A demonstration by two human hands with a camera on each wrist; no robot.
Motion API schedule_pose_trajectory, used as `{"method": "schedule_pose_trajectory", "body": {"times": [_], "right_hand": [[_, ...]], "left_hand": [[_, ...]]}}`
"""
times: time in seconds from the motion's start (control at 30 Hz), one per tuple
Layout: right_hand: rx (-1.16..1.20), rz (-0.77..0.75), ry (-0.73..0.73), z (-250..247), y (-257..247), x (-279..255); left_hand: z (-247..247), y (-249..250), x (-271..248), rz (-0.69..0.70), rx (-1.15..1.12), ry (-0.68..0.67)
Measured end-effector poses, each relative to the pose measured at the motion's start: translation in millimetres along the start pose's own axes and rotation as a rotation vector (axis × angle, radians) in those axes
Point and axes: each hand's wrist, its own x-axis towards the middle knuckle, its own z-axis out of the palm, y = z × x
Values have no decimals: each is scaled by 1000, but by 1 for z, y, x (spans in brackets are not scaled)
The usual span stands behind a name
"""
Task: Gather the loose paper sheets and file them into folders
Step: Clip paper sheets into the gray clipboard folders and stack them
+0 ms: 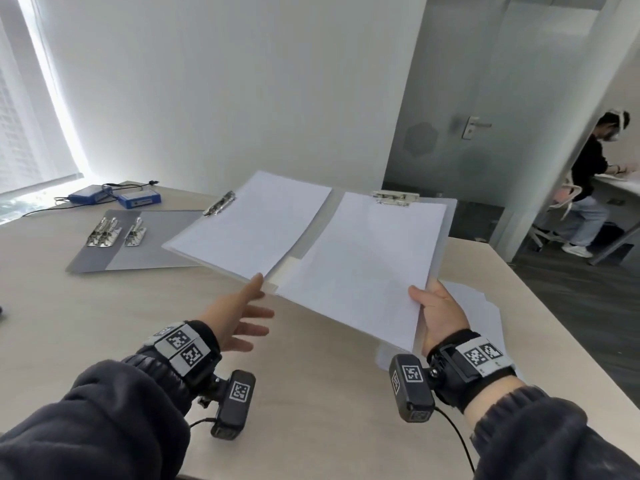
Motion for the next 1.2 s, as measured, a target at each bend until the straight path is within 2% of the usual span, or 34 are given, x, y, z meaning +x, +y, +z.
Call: {"method": "schedule_pose_trajectory", "body": {"times": [0.03, 0.1, 0.13, 0.2, 0.33, 0.47, 0.53, 0.63, 0.73, 0.87, 0.93, 1.03, 1.17, 1.2], "right_hand": [[-10, 22, -1, -3, 1, 0], [-38, 55, -20, -7, 2, 0], [-52, 66, -31, -9, 3, -1], [-82, 77, -39, -10, 3, -2], [-108, 86, -33, -10, 1, -3], [-56, 85, -62, -3, -6, 0], [-32, 65, -74, 1, -12, 0], [-47, 30, -109, 3, -18, 0], [-60, 36, -126, -2, -17, 0], [-33, 52, -139, -10, -15, 0], [-21, 43, -136, -13, -17, 0], [-3, 36, -96, -20, -20, 7], [177, 197, -83, -32, -15, 21], [195, 234, -116, -34, -15, 23]], "left_hand": [[0, 1, 3, 16, -134, 12], [3, 6, 8, 83, -339, 119], [7, 9, 10, 128, -381, 169], [17, 11, 13, 226, -330, 183], [27, 9, 13, 317, -113, 62], [25, 8, 12, 394, 94, -142], [25, 9, 13, 423, 182, -196], [30, 9, 14, 364, 204, -202], [39, 10, 14, 272, 123, -204], [50, 9, 23, 131, 31, -72], [52, 4, 30, 53, -11, -91], [61, -4, 40, 37, -151, -154], [81, -7, 56, 46, -274, -160], [84, -6, 59, 58, -285, -149]]}}
